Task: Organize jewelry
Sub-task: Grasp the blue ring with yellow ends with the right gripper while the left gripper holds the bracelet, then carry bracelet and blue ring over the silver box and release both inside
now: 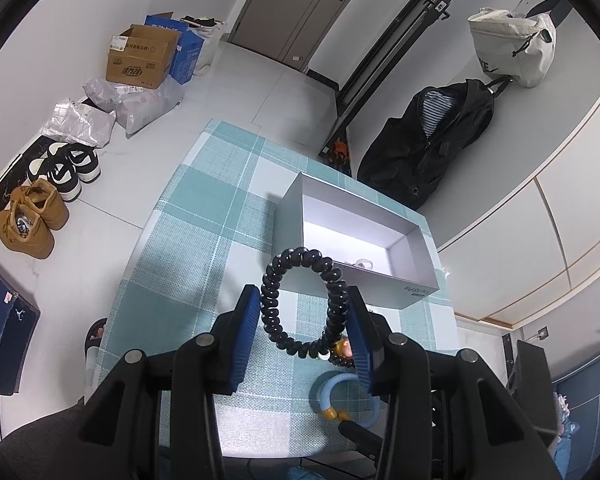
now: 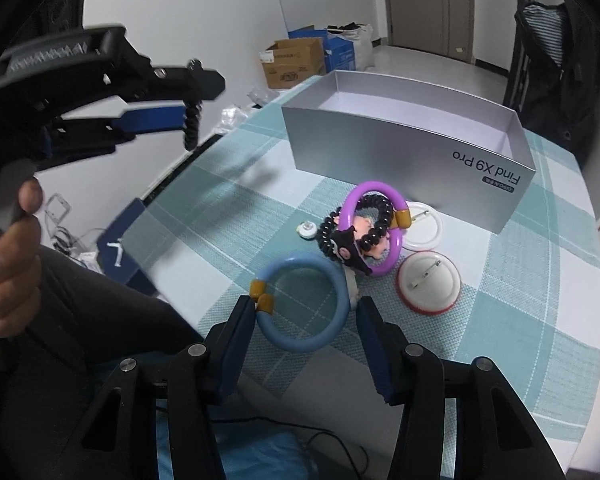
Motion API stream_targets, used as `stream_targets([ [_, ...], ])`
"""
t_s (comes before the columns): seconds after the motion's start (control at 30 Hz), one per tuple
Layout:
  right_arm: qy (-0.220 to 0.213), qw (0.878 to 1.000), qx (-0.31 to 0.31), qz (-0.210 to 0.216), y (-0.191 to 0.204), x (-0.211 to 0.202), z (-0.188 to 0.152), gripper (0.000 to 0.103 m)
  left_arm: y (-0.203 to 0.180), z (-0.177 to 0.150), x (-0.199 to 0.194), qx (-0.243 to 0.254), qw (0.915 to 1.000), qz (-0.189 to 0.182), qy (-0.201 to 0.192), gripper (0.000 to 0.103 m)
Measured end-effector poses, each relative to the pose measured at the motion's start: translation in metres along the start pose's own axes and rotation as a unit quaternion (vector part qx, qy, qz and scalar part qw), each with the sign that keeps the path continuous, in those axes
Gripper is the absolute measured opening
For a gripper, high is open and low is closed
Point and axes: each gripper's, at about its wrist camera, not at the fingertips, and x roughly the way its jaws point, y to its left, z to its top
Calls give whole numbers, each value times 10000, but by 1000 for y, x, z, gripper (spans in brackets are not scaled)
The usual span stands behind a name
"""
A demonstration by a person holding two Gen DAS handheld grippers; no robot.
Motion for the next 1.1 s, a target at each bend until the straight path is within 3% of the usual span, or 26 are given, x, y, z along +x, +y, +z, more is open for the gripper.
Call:
stream_targets([
  [0.37, -311, 9979, 227, 528, -5, -24, 6, 51, -3, -2, 1, 57, 10000, 38, -47, 37],
  [0.5, -636, 9953, 273, 671, -4, -39, 13, 51, -6, -2, -3, 131, 9998, 9, -170, 37],
  [0.83, -1299, 9869, 740, 610, -39, -72, 47, 51, -29, 10, 3, 547, 9981, -68, -284, 37],
  [1.1, -1411, 9848, 901, 459, -62, -74, 73, 51, -45, 28, 22, 719, 9972, -156, -151, 37],
])
